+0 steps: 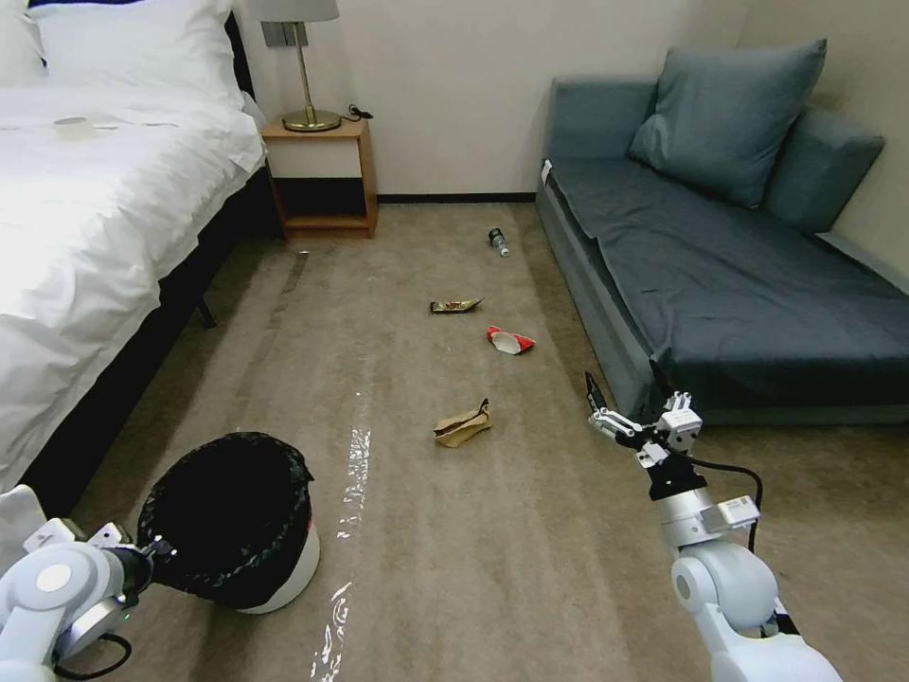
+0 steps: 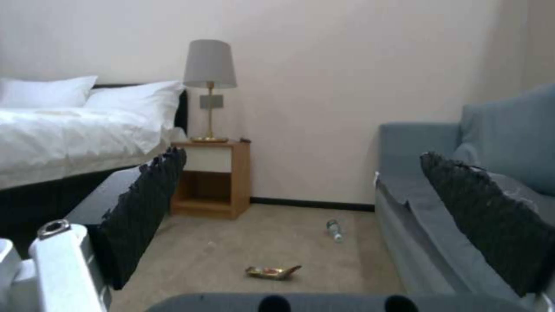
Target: Pick up the trash bin, then pick up the garbage on the floor and place it into the trash bin.
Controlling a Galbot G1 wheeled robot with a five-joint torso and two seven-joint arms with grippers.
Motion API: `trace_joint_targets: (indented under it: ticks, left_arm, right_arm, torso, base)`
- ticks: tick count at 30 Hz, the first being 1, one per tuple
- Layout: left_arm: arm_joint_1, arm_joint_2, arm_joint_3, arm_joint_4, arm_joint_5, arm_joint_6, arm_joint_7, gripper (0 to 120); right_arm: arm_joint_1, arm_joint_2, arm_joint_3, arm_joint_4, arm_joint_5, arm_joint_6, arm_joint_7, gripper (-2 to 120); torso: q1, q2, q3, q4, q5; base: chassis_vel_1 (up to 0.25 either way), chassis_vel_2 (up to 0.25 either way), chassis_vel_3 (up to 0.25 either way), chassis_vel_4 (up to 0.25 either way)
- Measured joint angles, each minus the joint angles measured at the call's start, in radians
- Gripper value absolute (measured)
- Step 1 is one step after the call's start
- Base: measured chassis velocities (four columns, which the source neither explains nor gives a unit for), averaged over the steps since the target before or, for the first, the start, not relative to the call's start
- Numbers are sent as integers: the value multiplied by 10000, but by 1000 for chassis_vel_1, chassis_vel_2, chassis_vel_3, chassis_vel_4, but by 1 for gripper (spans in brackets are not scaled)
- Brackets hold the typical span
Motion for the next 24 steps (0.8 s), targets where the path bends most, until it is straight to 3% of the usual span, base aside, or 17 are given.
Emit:
trace_joint_targets:
  ticks: [1, 3, 4, 6, 7, 8, 9, 10, 11, 12, 13, 14, 15, 17, 18, 22, 24]
  left_arm:
    - [0, 0, 0, 0, 0, 0, 0, 1]
    - [116, 155, -115, -533, 1717, -123, 1153, 1]
    - [116, 155, -115, -533, 1717, -123, 1153, 1]
    - [133, 381, -349, -1004, 2850, -260, 2133, 1]
    - [133, 381, -349, -1004, 2850, -260, 2133, 1]
    - [138, 510, -459, -1165, 3659, -409, 2887, 1]
    - [145, 729, -663, -1303, 5089, -851, 4127, 1]
    - [145, 729, -663, -1303, 5089, -851, 4127, 1]
    - [142, 846, -757, -1348, 5599, -1076, 4613, 1]
    - [105, 1025, -866, -1383, 6134, -1576, 5504, 1]
    - [105, 1025, -866, -1383, 6134, -1576, 5504, 1]
    - [58, 1175, -906, -1383, 6445, -2079, 6519, 1]
    - [58, 1175, -906, -1383, 6445, -2079, 6519, 1]
    - [6, 1328, -953, -1386, 6763, -2632, 8029, 0]
    - [6, 1328, -953, -1386, 6763, -2632, 8029, 0]
    - [28, 1337, -1044, -1328, 7063, -2677, 8951, 0]
    - [64, 1306, -1148, -1238, 7206, -2641, 9011, 0]
  right_arm:
    - [0, 0, 0, 0, 0, 0, 0, 100]
    - [74, 58, 55, 0, 103, -25, 73, 100]
    - [74, 58, 55, 0, 103, -25, 73, 100]
    - [152, 125, 122, 12, 208, -73, 165, 100]
    - [152, 125, 122, 12, 208, -73, 165, 100]
    - [200, 157, 176, 29, 252, -107, 228, 100]
    - [299, 203, 274, 70, 421, -200, 411, 100]
    - [299, 203, 274, 70, 421, -200, 411, 100]
    - [357, 218, 329, 91, 523, -248, 526, 100]
    - [476, 249, 431, 110, 749, -340, 720, 100]
    - [476, 249, 431, 110, 749, -340, 720, 100]
    - [591, 278, 522, 138, 958, -399, 911, 100]
    - [591, 278, 522, 138, 958, -399, 911, 100]
    - [692, 346, 591, 184, 1091, -484, 1157, 100]
    - [692, 346, 591, 184, 1091, -484, 1157, 100]
    - [712, 443, 655, 253, 1098, -517, 1200, 100]
    - [720, 482, 708, 257, 1028, -523, 1210, 100]
  torso:
    - [0, 0, 0, 0, 0]
    - [0, 0, 0, 4, -2]
    - [0, 0, 0, 4, -2]
    - [0, 0, 0, 4, 0]
    - [0, 0, 0, 4, 0]
    - [0, 0, 0, 3, 0]
    - [0, 0, 0, 0, 1]
    - [0, 0, 0, 0, 1]
    - [0, 0, 0, 0, 5]
    - [0, 0, 0, 7, 6]
    - [0, 0, 0, 7, 6]
    - [0, 0, 0, 4, -2]
    - [0, 0, 0, 4, -2]
    - [0, 0, 0, -2, 5]
    - [0, 0, 0, -2, 5]
    - [0, 0, 0, 1, -1]
    - [0, 0, 0, 2, 2]
  base:
    - [0, 0, 0, 0]
    - [0, 0, 0, 0]
    - [0, 0, 0, 0]
    - [0, 0, 0, 0]
    - [0, 0, 0, 0]
    - [0, 0, 0, 0]
    - [0, 0, 0, 0]
    - [0, 0, 0, 0]
    - [0, 0, 0, 0]
    - [0, 0, 0, 0]
    - [0, 0, 0, 0]
    - [0, 0, 0, 0]
    - [0, 0, 0, 0]
    - [0, 0, 0, 0]
    - [0, 0, 0, 0]
    - [0, 0, 0, 0]
    - [0, 0, 0, 0]
